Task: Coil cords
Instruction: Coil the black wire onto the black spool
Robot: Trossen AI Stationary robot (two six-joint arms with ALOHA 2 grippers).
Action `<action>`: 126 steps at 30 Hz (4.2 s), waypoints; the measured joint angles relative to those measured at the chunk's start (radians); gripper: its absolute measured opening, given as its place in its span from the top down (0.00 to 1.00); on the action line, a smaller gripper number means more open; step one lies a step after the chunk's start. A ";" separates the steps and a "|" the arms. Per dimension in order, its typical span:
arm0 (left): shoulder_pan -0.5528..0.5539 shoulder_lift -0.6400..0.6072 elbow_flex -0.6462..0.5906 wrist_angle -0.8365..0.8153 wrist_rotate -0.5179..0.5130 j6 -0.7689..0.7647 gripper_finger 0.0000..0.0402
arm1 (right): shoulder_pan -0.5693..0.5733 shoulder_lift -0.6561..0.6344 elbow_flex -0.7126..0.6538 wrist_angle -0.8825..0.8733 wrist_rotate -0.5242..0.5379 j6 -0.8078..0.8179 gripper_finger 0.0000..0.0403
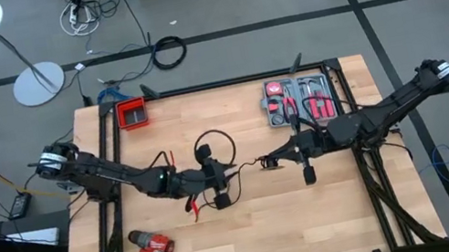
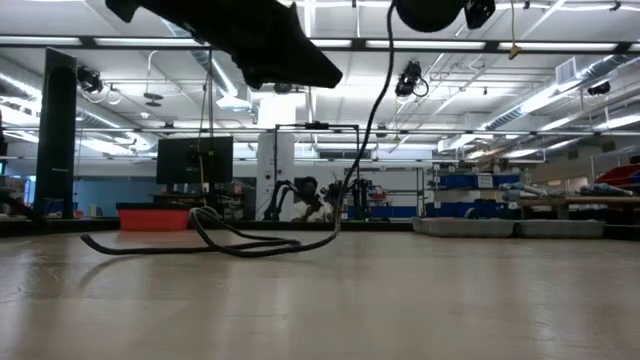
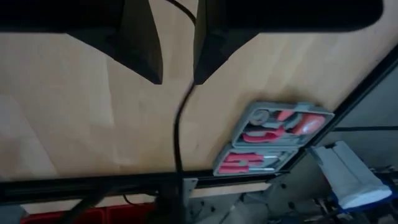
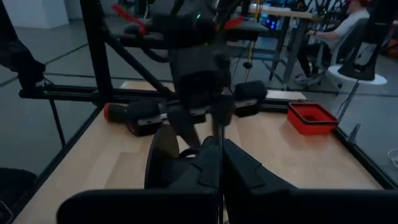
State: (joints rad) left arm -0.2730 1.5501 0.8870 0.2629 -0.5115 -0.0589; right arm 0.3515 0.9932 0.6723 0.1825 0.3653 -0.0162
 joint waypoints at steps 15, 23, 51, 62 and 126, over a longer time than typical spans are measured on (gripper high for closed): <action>0.031 0.000 0.014 0.041 0.064 0.026 0.65 | -0.068 0.019 -0.134 0.446 -0.123 -0.040 1.00; 0.033 0.000 0.014 0.038 -0.011 0.079 0.65 | -0.072 0.019 -0.134 0.453 -0.128 -0.040 1.00; 0.049 0.048 0.062 -0.035 0.000 0.051 0.99 | -0.082 0.052 -0.134 0.497 -0.115 -0.087 1.00; 0.051 0.079 0.107 -0.030 -0.047 -0.030 1.00 | -0.082 0.119 -0.134 0.579 0.000 -0.095 1.00; 0.069 0.225 0.325 -0.229 0.102 -0.130 1.00 | -0.197 0.429 -0.134 0.699 0.307 0.093 1.00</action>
State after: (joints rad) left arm -0.2043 1.7748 1.2124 0.0344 -0.4099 -0.1893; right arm 0.1546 1.4220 0.5388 0.8819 0.6718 0.0769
